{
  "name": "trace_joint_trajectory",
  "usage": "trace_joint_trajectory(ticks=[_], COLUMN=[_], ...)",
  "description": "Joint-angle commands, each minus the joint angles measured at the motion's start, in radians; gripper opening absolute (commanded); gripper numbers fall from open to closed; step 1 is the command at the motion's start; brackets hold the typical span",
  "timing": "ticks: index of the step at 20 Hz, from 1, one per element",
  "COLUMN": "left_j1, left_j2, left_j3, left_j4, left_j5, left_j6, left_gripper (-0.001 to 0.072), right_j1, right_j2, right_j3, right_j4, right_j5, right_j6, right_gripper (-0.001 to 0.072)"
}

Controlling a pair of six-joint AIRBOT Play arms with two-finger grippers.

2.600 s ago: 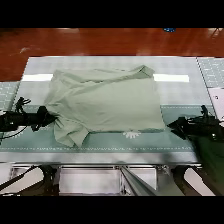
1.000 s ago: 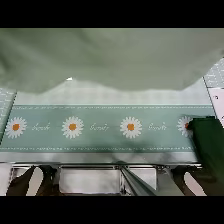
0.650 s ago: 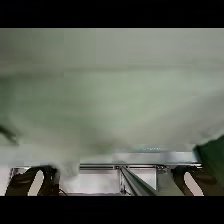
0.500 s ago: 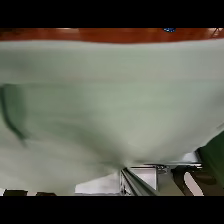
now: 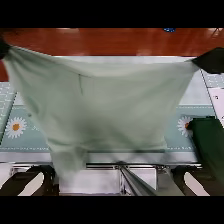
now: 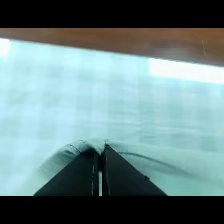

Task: Fold the shirts.

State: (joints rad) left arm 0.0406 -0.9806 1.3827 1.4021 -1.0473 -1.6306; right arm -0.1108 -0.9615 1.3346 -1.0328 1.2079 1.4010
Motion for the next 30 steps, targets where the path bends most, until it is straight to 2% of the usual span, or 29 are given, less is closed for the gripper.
trace_joint_trajectory(ticks=[1, 3, 6, 8, 10, 14, 16, 18, 19, 21, 23, 30], left_j1=[-0.002, -0.002, -0.002, -0.002, -0.002, 0.013, 0.034, 0.053, 0.067, 0.100, 0.127, 0.107], left_j2=[-0.245, -0.385, -0.576, -0.687, -0.771, -0.843, -0.843, -0.843, -0.844, -0.855, -0.872, -0.942], left_j3=[-0.014, 0.020, 0.101, 0.161, 0.211, 0.282, 0.323, 0.361, 0.362, 0.361, 0.360, 0.358], left_j4=[-0.079, -0.096, -0.102, -0.104, -0.114, -0.152, -0.249, -0.272, -0.261, -0.201, -0.166, -0.164], left_j5=[0.224, 0.309, 0.368, 0.348, 0.303, 0.202, 0.115, -0.040, -0.102, -0.208, -0.285, -0.360], left_j6=[-0.006, -0.018, -0.104, -0.155, -0.166, -0.155, -0.016, 0.143, 0.174, 0.184, 0.184, 0.204], left_gripper=[0.0018, 0.0018, 0.0018, 0.0018, 0.0018, 0.0018, 0.0018, 0.0018, 0.0018, 0.0017, 0.0018, 0.0028], right_j1=[0.001, 0.001, 0.000, 0.001, 0.000, 0.000, -0.006, -0.021, -0.031, -0.046, -0.046, -0.010], right_j2=[-0.241, -0.397, -0.651, -0.801, -0.908, -0.973, -0.969, -0.954, -0.948, -0.944, -0.944, -0.945], right_j3=[-0.025, 0.027, 0.233, 0.384, 0.485, 0.529, 0.529, 0.529, 0.529, 0.528, 0.505, 0.336], right_j4=[0.091, 0.104, 0.110, 0.111, 0.111, 0.071, 0.036, 0.027, 0.018, -0.102, -0.195, -0.187], right_j5=[-0.164, -0.262, -0.320, -0.302, -0.277, -0.229, -0.154, -0.032, 0.037, 0.153, 0.204, 0.146], right_j6=[-0.073, -0.080, -0.078, -0.021, 0.031, 0.038, 0.032, 0.010, -0.006, 0.012, 0.039, 0.038], right_gripper=[0.0018, 0.0018, 0.0018, 0.0018, 0.0018, 0.0018, 0.0018, 0.0018, 0.0018, 0.0018, 0.0018, 0.0019])
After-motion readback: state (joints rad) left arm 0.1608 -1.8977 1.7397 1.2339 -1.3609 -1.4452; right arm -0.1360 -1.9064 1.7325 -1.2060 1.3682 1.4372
